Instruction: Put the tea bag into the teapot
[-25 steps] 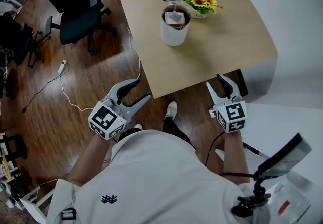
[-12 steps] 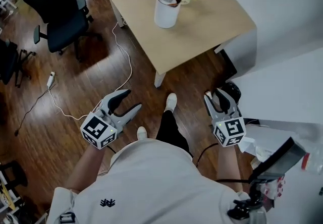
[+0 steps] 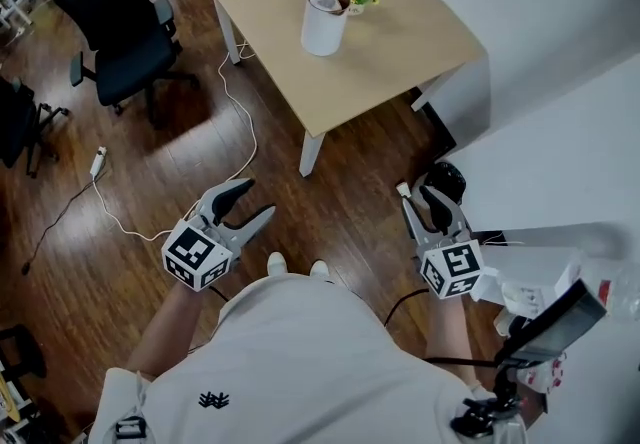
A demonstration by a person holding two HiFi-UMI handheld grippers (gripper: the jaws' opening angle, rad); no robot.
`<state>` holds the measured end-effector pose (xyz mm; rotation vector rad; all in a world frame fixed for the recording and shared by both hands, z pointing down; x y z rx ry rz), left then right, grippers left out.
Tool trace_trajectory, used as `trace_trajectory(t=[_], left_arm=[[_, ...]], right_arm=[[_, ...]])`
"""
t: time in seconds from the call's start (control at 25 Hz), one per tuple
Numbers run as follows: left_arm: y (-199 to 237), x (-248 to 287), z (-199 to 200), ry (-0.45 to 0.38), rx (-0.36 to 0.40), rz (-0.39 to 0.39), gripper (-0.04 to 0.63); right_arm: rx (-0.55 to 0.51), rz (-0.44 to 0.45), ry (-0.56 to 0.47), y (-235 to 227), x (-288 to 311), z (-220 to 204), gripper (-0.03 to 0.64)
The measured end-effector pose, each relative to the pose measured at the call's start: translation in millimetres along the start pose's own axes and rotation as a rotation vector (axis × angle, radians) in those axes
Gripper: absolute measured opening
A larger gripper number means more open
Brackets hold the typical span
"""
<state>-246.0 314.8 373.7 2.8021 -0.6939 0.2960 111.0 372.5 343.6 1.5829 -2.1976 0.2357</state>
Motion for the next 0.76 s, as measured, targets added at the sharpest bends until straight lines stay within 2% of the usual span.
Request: trace_trajectory(t=[0.24, 0.44, 0.76], left_arm=[[-17.0, 7.4, -1.6, 0.006, 0.006, 0.014, 0.204], [-40.1, 13.2, -21.7, 0.015, 0.007, 0.025, 0.204], [-42.2, 26.5, -3.7, 0.029, -0.002, 0.057, 0.204]], right_arm=[[-0.028, 0.034, -0.007, -2.8, -6.1, -1.8, 0.147], [-0.019, 0.057, -0.012, -5.6, -11.7, -30.2, 0.147], [-0.021, 0.087, -0.027, -29.8, -3.2, -18.6, 0.147]])
Point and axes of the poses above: the fingertips, and each gripper's own axes: x forward along the fingers, y to its left, z out of its top, the point moved 8 cm from there along -x, backward along the fingers, and after that the axes turned 4 degrees about -z, right-handed, at the moved point
